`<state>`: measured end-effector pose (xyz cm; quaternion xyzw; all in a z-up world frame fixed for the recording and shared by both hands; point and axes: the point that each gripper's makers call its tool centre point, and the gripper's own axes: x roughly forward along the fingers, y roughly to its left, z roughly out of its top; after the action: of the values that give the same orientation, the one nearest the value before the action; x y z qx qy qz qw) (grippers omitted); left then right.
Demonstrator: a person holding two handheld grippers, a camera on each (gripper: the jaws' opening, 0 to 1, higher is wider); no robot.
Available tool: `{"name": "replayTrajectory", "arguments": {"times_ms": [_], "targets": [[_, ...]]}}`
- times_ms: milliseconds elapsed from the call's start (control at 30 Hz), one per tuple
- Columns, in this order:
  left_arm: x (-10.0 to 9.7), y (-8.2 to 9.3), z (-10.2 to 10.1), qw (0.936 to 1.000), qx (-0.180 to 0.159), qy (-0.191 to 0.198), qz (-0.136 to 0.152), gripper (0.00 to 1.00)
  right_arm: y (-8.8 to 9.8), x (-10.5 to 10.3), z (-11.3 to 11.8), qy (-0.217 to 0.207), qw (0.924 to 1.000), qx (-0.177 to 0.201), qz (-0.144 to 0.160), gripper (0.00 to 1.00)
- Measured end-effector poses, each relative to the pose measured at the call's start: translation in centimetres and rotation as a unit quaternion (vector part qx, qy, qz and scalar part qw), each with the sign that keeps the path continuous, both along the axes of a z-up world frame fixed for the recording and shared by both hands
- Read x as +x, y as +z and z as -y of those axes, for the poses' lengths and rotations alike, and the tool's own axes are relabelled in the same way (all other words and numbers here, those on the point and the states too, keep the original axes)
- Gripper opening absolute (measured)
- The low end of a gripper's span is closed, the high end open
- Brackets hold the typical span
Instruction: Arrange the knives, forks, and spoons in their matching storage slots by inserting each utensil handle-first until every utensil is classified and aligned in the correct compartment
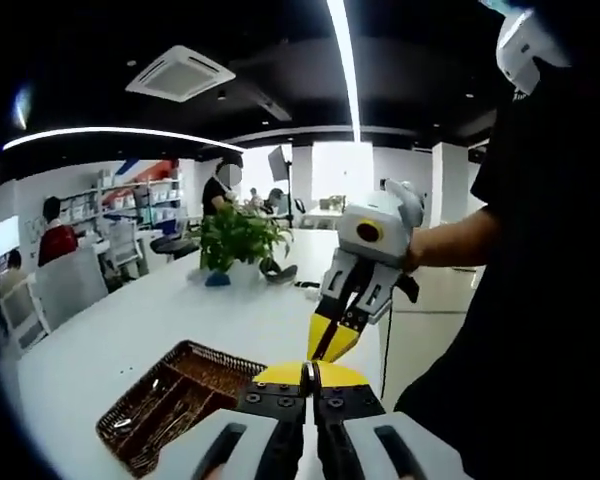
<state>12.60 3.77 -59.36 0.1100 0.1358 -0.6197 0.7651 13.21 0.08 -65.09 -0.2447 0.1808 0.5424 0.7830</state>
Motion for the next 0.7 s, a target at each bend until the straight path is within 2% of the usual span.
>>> {"name": "replayTrajectory", "arguments": {"times_ms": [200, 267, 367, 500, 600, 700], "targets": [[1.2, 0.1, -0.5, 0.9993, -0.004, 0.036, 0.009, 0.07, 0.0, 0.1, -0.2, 0.008, 0.9999, -0.015, 0.004, 0.00], [1.2, 0.0, -0.9, 0.9993, 0.000, 0.037, -0.001, 0.09, 0.3, 0.4, -0.1, 0.004, 0.9998, -0.018, 0.005, 0.00], [1.2, 0.2, -1.5, 0.9991, -0.010, 0.042, -0.002, 0.20, 1.1, 0.8, 0.4, 0.001, 0.9997, -0.022, 0.008, 0.00], [1.7, -0.3, -2.5, 0.9982, -0.003, 0.061, 0.002, 0.27, 1.7, 1.3, 0.9, -0.004, 0.9997, -0.024, 0.009, 0.00], [2.5, -0.6, -3.7, 0.9957, -0.001, 0.092, 0.007, 0.38, 1.7, 1.5, 1.3, -0.002, 0.9993, -0.038, 0.002, 0.00], [3.1, -0.4, -4.5, 0.9930, -0.009, 0.118, 0.009, 0.60, 1.9, 1.6, 1.4, -0.001, 0.9991, -0.042, 0.001, 0.00]]}}
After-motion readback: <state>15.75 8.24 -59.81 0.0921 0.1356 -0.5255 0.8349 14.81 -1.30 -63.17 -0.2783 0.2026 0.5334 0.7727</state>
